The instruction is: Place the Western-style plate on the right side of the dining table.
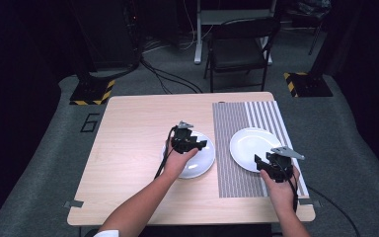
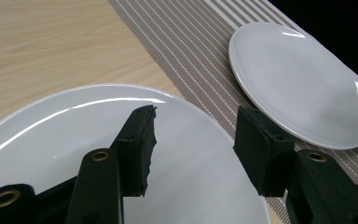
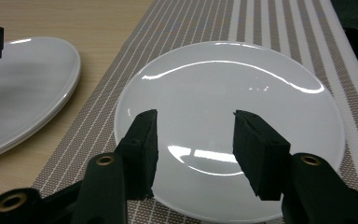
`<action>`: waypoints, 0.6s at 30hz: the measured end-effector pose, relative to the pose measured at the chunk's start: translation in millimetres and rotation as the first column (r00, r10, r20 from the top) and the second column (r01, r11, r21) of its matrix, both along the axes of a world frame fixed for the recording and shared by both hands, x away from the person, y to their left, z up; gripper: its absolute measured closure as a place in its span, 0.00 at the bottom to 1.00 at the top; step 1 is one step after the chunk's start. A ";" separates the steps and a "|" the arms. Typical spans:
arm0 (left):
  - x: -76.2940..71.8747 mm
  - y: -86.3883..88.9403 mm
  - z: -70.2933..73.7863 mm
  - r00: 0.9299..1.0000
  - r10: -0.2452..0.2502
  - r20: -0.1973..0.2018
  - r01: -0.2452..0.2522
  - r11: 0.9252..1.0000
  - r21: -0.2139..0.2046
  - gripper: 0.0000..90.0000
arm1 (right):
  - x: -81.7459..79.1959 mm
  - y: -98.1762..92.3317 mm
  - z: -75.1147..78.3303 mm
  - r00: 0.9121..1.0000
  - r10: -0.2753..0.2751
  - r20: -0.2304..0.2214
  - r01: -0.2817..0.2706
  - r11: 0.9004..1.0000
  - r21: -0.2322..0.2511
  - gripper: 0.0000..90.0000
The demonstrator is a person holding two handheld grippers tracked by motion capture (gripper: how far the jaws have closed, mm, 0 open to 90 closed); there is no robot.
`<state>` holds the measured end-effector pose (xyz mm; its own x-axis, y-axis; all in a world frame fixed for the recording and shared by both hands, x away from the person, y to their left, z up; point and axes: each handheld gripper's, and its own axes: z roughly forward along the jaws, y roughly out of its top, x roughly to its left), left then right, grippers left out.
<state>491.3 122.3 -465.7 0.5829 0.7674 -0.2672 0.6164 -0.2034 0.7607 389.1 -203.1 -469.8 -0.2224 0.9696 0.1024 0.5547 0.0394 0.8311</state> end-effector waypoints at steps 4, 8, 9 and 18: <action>-4.2 18.5 -3.2 1.000 0.026 -0.007 -0.026 1.000 -0.008 0.53 | 0.6 7.3 -0.4 0.999 0.031 -0.015 -0.032 1.000 -0.002 0.55; -11.1 41.1 -6.7 0.998 0.055 -0.007 -0.056 0.998 -0.009 0.53 | 1.2 14.9 -0.8 0.998 0.067 -0.020 -0.067 0.998 -0.003 0.55; -12.7 45.2 -7.4 0.998 0.060 -0.007 -0.060 0.998 -0.007 0.53 | 1.6 17.6 -1.0 0.997 0.077 -0.022 -0.078 0.997 -0.004 0.55; -30.7 90.9 -19.1 0.992 0.125 -0.011 -0.124 0.992 0.025 0.53 | 5.4 38.9 -5.8 0.985 0.171 -0.026 -0.172 0.985 -0.033 0.55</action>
